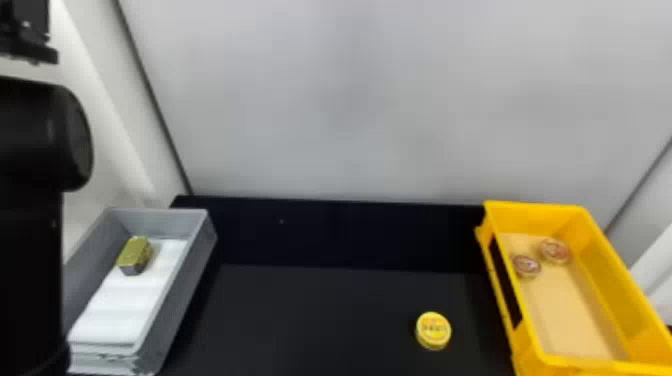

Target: Pick up the round yellow can and place it in the yellow rectangular box

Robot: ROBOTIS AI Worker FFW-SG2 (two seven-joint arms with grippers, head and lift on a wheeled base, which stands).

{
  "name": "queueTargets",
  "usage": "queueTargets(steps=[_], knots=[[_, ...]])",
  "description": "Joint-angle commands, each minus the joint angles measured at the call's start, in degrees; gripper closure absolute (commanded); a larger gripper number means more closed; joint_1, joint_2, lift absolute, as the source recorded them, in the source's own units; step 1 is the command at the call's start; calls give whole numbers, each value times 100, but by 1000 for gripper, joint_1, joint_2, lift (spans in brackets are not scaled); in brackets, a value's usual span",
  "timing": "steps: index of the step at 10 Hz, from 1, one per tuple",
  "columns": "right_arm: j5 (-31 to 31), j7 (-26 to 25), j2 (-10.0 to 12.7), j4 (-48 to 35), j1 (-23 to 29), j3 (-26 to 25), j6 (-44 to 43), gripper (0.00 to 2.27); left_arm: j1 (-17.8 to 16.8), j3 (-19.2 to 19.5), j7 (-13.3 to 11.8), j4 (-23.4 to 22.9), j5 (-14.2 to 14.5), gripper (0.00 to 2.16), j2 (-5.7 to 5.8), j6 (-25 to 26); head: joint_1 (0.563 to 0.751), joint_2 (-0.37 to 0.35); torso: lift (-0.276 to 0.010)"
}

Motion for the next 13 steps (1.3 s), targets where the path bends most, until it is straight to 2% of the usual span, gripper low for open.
queueTargets(steps=[1,6,8,10,13], knots=[[0,-1,9,18,0,10,-6,185,1,-3,1,1,0,265,0,-7,663,54,-10],[0,-1,0,9,0,19,12,188,-17,-20,-8,1,0,265,0,-7,663,54,-10],[-88,-9,0,0,-35,107,284,225,1,-20,-8,1,0,266,0,-7,663,54,-10],[-888,-18,35,-132,-114,98,1436,205,1,-20,-8,1,0,266,0,19,663,54,-10],[-2022,-71,281,-70,-140,-183,2896,200,-8,-38,-8,27,0,266,-18,28,663,54,-10]])
